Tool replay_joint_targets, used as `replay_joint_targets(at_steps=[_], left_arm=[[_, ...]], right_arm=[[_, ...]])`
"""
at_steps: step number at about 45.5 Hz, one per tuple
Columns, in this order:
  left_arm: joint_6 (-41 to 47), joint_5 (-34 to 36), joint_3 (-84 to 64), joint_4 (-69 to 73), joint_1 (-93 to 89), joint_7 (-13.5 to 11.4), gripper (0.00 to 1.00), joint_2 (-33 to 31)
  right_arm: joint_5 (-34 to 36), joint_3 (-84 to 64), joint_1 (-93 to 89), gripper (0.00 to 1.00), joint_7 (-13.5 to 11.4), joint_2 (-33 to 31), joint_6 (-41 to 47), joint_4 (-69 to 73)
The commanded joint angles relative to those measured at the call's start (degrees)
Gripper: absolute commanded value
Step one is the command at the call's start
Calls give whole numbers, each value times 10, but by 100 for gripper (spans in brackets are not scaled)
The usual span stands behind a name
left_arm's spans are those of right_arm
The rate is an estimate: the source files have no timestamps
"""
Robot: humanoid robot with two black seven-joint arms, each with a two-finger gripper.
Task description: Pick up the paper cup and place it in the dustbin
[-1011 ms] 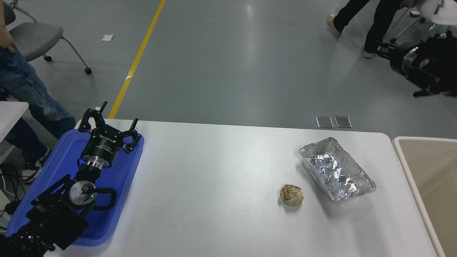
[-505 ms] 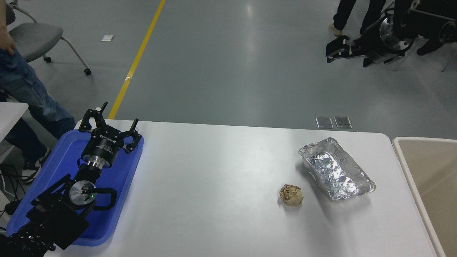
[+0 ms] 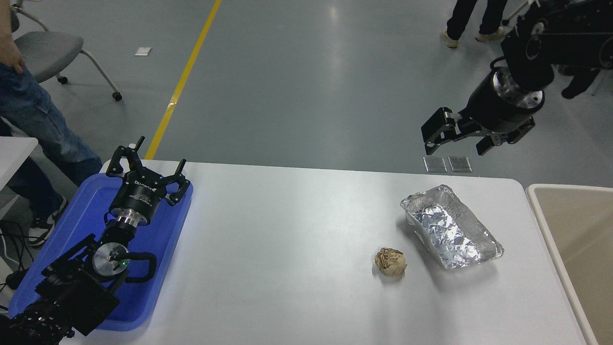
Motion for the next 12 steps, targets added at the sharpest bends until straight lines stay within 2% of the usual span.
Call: replay_joint_targets(at_steps=[1,12], left_arm=[[0,0,0,0,0,0,100,0],[0,1,0,0,0,0,100,0]], right_arm=[[-5,3,10,100,0,1,5,42],[-3,3,7,100,0,0,5,41]])
